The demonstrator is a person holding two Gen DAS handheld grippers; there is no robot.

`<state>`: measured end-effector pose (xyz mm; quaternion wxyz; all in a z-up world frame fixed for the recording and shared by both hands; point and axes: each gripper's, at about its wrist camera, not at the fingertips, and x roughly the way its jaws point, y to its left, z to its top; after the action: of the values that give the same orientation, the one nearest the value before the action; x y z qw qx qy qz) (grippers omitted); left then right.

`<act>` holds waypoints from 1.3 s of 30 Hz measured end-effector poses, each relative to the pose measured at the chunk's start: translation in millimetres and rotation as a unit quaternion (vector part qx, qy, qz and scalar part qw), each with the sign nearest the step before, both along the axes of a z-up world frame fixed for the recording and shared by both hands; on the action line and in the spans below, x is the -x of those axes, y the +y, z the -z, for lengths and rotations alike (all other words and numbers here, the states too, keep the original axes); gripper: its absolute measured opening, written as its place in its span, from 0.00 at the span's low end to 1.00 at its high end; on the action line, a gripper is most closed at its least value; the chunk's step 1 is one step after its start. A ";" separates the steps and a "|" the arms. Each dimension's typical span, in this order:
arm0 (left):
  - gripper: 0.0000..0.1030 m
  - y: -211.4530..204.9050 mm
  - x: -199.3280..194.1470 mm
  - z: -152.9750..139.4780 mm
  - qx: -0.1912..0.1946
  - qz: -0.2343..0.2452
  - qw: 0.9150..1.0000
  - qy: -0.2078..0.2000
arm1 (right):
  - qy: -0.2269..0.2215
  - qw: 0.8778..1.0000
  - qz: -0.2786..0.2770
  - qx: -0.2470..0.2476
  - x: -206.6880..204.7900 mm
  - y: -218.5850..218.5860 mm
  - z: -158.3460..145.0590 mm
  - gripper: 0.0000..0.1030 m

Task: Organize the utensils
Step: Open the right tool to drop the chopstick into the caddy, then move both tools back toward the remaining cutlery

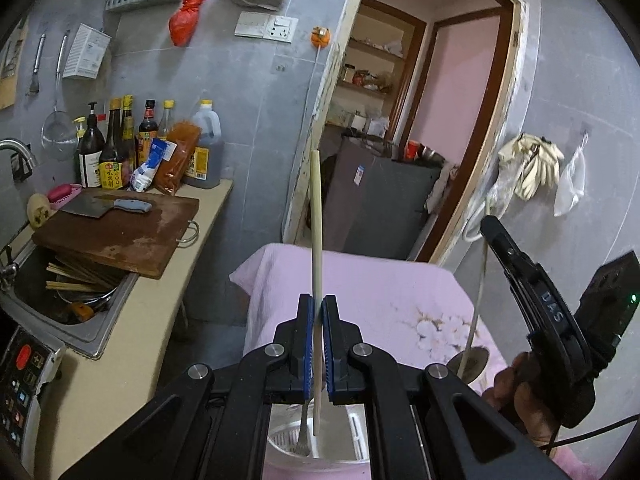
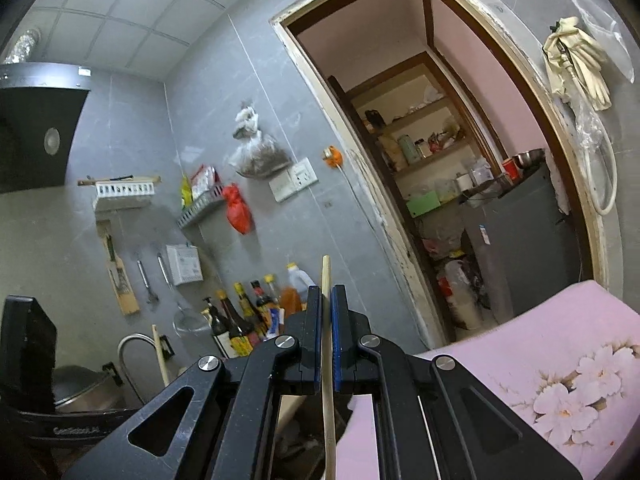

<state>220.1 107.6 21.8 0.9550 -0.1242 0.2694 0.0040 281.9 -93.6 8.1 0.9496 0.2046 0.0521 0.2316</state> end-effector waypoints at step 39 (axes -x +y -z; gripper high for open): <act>0.45 -29.7 14.2 20.2 0.013 0.024 1.000 0.015 | 0.067 0.997 0.028 0.028 39.9 -48.4 14.4 0.47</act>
<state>205.9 77.9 1.6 0.9491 -0.1295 0.2863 -0.0209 242.0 -142.0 -6.3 0.9555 0.1942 0.1165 0.1892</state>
